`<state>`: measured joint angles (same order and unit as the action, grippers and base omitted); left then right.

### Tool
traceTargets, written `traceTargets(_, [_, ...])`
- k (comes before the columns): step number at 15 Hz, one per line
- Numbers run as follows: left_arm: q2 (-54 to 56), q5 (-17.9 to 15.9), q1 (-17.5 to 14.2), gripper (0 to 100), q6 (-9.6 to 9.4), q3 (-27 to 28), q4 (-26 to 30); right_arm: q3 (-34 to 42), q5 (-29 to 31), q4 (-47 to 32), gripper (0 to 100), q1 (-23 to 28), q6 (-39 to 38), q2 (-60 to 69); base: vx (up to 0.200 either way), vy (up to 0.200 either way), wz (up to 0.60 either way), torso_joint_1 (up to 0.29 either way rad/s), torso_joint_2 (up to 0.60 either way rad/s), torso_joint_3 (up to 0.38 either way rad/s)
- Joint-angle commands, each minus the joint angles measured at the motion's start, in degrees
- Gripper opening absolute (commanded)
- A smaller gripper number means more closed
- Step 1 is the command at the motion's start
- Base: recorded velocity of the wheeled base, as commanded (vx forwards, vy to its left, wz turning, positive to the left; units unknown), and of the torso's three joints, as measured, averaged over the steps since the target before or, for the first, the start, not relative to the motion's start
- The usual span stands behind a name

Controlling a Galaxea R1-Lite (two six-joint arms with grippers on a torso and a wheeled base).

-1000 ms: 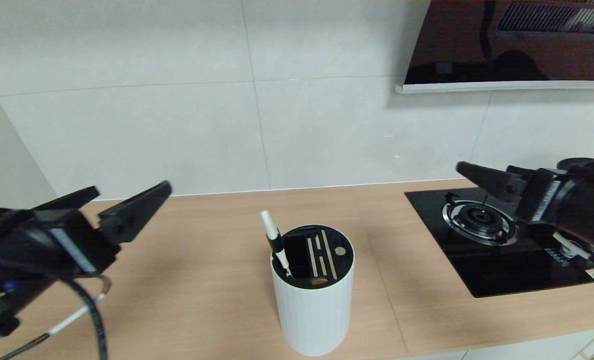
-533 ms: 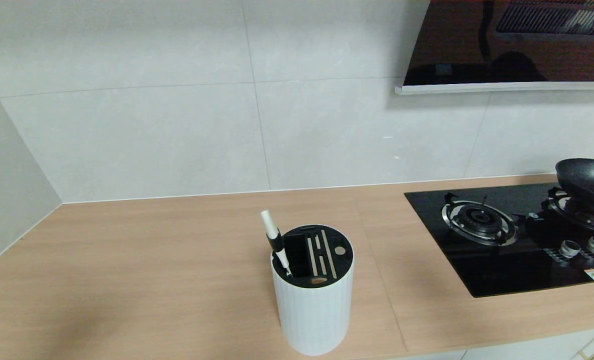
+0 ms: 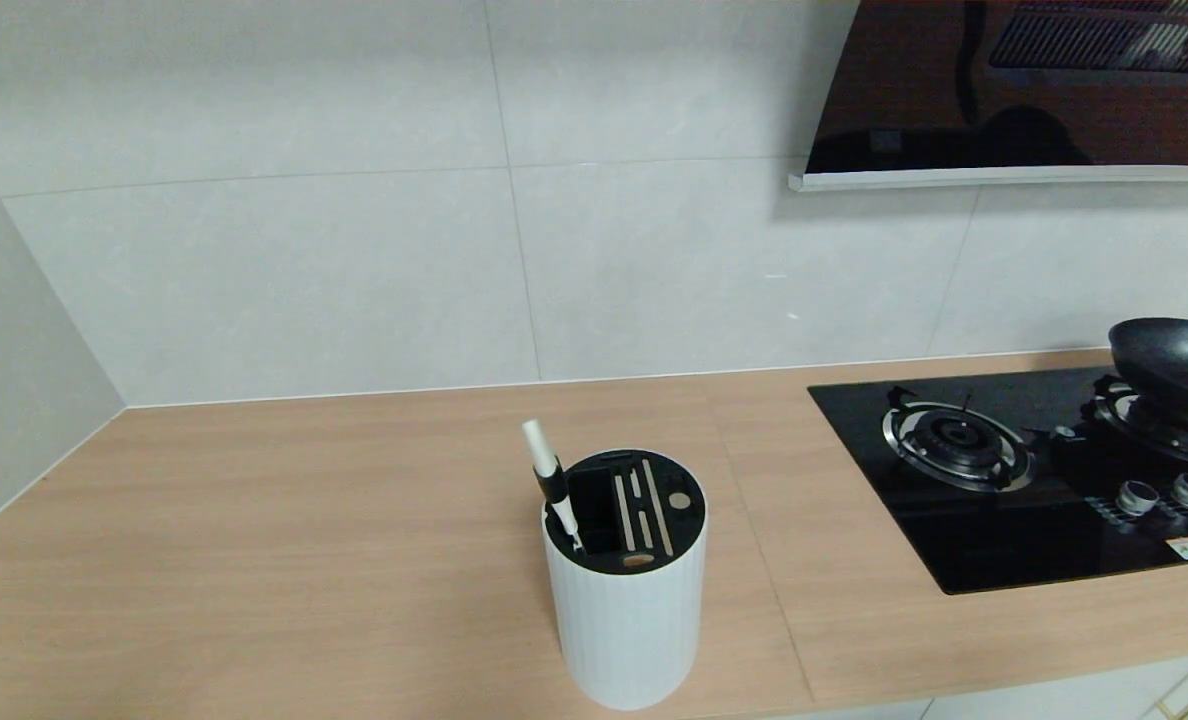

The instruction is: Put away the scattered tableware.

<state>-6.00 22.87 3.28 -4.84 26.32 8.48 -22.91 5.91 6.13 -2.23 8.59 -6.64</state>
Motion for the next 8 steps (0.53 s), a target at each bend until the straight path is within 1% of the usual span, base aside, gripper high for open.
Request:
traceTargets(1, [6.00,-1.86,-3.02,100,-1.31,-3.91,-0.40,1.99,-0.64,-0.86,100,2.14,0.11,6.64,0.000,0.000,0.00,0.000,0.00,0.000])
traceTargets(3, [6.00,0.16,-3.02,100,0.01,-6.81,-2.68,3.92,-0.64,-0.86,100,2.14,-1.74,6.64,0.000,0.000,0.00,0.000,0.00,0.000])
traceTargets(5, [6.00,0.25,-3.02,100,0.53,-14.45,-5.67,12.45,-0.90,-0.68,100,2.14,-2.53,6.64,0.000,0.000,0.00,0.000,0.00,0.000])
traceTargets(6, [6.00,-0.11,-3.02,100,0.53,-18.32,-8.13,16.84,-1.25,-0.59,100,2.14,-4.20,6.64,0.000,0.000,0.00,0.000,0.00,0.000])
traceTargets(7, [6.00,-1.95,-3.02,100,0.88,-22.54,-11.56,20.80,-1.69,-0.51,100,2.14,-5.87,6.64,0.000,0.000,0.00,0.000,0.00,0.000])
traceTargets(8, [6.00,-4.41,-3.02,100,0.80,-26.32,-14.46,22.91,-2.57,-1.30,100,2.14,-5.87,6.64,0.000,0.000,0.00,0.000,0.00,0.000])
